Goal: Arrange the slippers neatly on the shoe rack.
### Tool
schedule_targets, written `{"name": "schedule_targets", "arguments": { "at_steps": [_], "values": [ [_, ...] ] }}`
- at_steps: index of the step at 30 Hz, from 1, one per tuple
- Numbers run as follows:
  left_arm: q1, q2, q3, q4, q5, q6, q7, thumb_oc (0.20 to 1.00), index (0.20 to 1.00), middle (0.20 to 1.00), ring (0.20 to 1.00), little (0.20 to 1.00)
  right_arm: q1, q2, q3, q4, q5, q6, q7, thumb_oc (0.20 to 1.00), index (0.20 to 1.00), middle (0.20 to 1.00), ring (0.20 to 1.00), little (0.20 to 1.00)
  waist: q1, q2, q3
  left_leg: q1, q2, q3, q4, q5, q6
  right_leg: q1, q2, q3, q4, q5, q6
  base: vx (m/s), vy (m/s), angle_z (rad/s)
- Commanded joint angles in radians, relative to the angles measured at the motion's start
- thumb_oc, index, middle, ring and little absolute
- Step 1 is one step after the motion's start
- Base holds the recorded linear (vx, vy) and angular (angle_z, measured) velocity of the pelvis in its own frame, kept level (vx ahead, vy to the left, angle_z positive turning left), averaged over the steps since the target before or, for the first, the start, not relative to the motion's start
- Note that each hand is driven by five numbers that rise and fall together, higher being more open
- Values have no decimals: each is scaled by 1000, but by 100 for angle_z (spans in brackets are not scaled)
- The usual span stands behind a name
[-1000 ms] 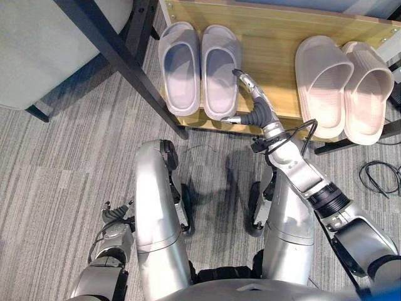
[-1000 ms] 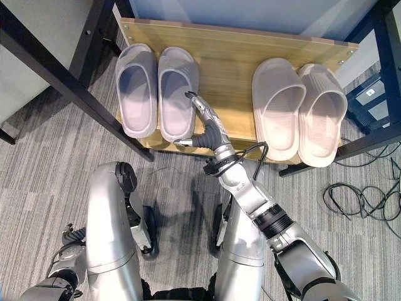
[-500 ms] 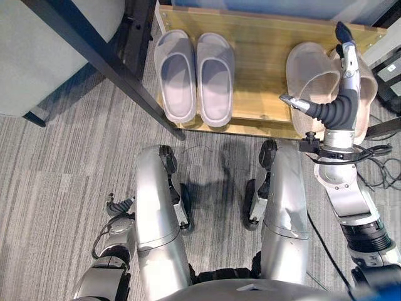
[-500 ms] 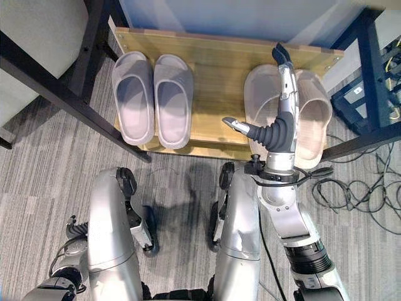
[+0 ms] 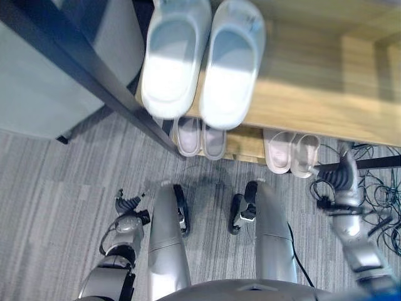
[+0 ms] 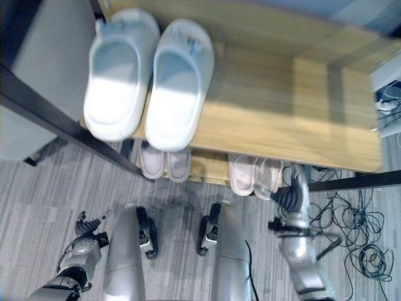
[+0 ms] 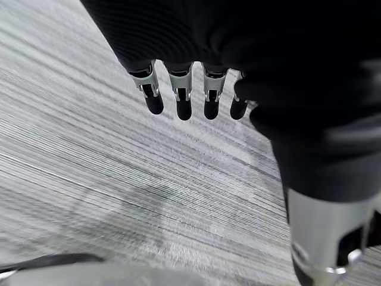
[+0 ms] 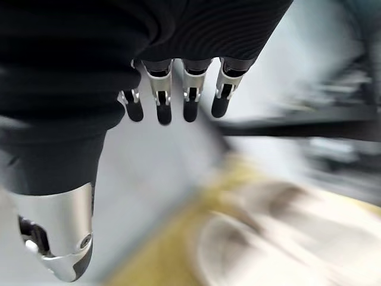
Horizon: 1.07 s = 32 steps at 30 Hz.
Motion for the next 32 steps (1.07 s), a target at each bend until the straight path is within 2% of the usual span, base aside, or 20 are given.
{"name": "schedule_targets", "arguments": {
  "at_steps": [1, 3, 4, 5, 7, 9, 10, 11, 14, 16, 18, 22, 24, 27, 32],
  "values": [
    [12, 14, -14, 72, 27, -6, -9, 1000, 1000, 1000, 1000, 1000, -81, 35, 2, -1, 111, -9, 44, 1000, 1000, 1000, 1000, 1000, 9, -10, 28, -58, 68, -164, -115, 161, -51, 9, -85, 63, -34, 63, 51, -32, -26, -8],
    [26, 3, -23, 76, 41, -4, -19, 1000, 1000, 1000, 1000, 1000, -82, 47, 23, 93, 122, -1, 59, 1000, 1000, 1000, 1000, 1000, 10, -9, 29, 17, 73, -140, -191, 188, -57, 83, -83, 50, -115, 85, 58, 35, -41, -6],
    [70, -13, -31, 83, 55, -4, -32, 1000, 1000, 1000, 1000, 1000, -74, 66, 25, 255, 133, 8, 68, 1000, 1000, 1000, 1000, 1000, 12, -5, 23, 185, 67, -100, -366, 247, -61, 232, -62, 20, -281, 144, 79, 68, -41, -1],
    [71, -13, -31, 83, 55, -4, -32, 1000, 1000, 1000, 1000, 1000, -75, 66, 25, 256, 133, 8, 68, 1000, 1000, 1000, 1000, 1000, 12, -6, 26, 191, 67, -99, -371, 249, -62, 238, -62, 19, -285, 146, 79, 119, -10, 2],
    [100, -24, -31, 93, 54, -6, -50, 1000, 1000, 1000, 1000, 1000, -76, 83, 29, 441, 133, 13, 62, 1000, 1000, 1000, 1000, 1000, 17, -1, 17, 325, 51, -71, -514, 301, -65, 356, -47, -5, -406, 196, 100, 110, 2, -13],
    [112, -30, -39, 102, 52, -1, -74, 1000, 1000, 1000, 1000, 1000, -102, 96, 32, 588, 152, 22, 66, 1000, 1000, 1000, 1000, 1000, 20, 4, 18, 423, 37, -51, -613, 331, -64, 442, -31, -15, -488, 238, 112, 111, 4, -9],
    [117, -44, -62, 127, 76, -1, -90, 1000, 1000, 1000, 1000, 1000, -136, 112, 32, 761, 183, 28, 65, 1000, 1000, 1000, 1000, 1000, 24, 9, 6, 502, 23, -29, -727, 390, -62, 520, -23, -39, -598, 303, 122, 191, -16, 4],
    [123, -54, -69, 150, 80, 8, -116, 1000, 1000, 1000, 1000, 1000, -165, 123, 47, 951, 185, 35, 77, 1000, 1000, 1000, 1000, 1000, 31, 11, 1, 606, 6, -13, -828, 420, -67, 625, -6, -52, -704, 346, 137, 187, -15, 10],
    [118, -66, -106, 179, 133, 16, -169, 1000, 1000, 1000, 1000, 1000, -192, 138, 38, 1221, 203, 75, 126, 1000, 1000, 1000, 1000, 1000, 35, 18, -20, 770, -10, 20, -992, 467, -80, 791, 6, -80, -880, 423, 172, 209, -19, 7],
    [120, -69, -110, 191, 147, 22, -185, 1000, 1000, 1000, 1000, 1000, -192, 133, 34, 1252, 193, 82, 140, 1000, 1000, 1000, 1000, 1000, 36, 21, -29, 813, -11, 27, -1040, 478, -81, 827, 9, -81, -925, 441, 178, 150, -8, -6],
    [150, -83, -125, 228, 223, 42, -226, 1000, 1000, 1000, 1000, 1000, -173, 125, 23, 1342, 152, 111, 179, 1000, 1000, 1000, 1000, 1000, 41, 26, -59, 944, -29, 52, -1167, 506, -85, 942, 14, -93, -1043, 484, 196, 176, -16, -2],
    [173, -96, -146, 240, 277, 48, -263, 1000, 1000, 1000, 1000, 1000, -160, 126, 15, 1367, 154, 121, 213, 1000, 1000, 1000, 1000, 1000, 45, 30, -92, 1036, -45, 74, -1272, 543, -88, 1030, 28, -102, -1150, 528, 210, 84, -15, 1],
    [180, -101, -172, 237, 322, 57, -296, 1000, 1000, 1000, 1000, 1000, -162, 131, 27, 1363, 170, 130, 253, 1000, 1000, 1000, 1000, 1000, 55, 36, -124, 1127, -66, 94, -1375, 563, -92, 1114, 49, -105, -1258, 559, 221, 54, -26, -1],
    [169, -100, -196, 232, 351, 59, -304, 1000, 1000, 1000, 1000, 1000, -182, 128, 42, 1346, 184, 129, 267, 1000, 1000, 1000, 1000, 1000, 64, 41, -146, 1145, -71, 95, -1395, 559, -99, 1157, 57, -114, -1340, 585, 229, -33, -10, -13],
    [163, -103, -228, 227, 393, 57, -313, 1000, 1000, 1000, 1000, 1000, -183, 133, 54, 1339, 203, 126, 272, 1000, 1000, 1000, 1000, 1000, 75, 48, -162, 1144, -71, 82, -1395, 548, -106, 1193, 60, -140, -1399, 597, 234, -39, 5, 7]
  ]
}}
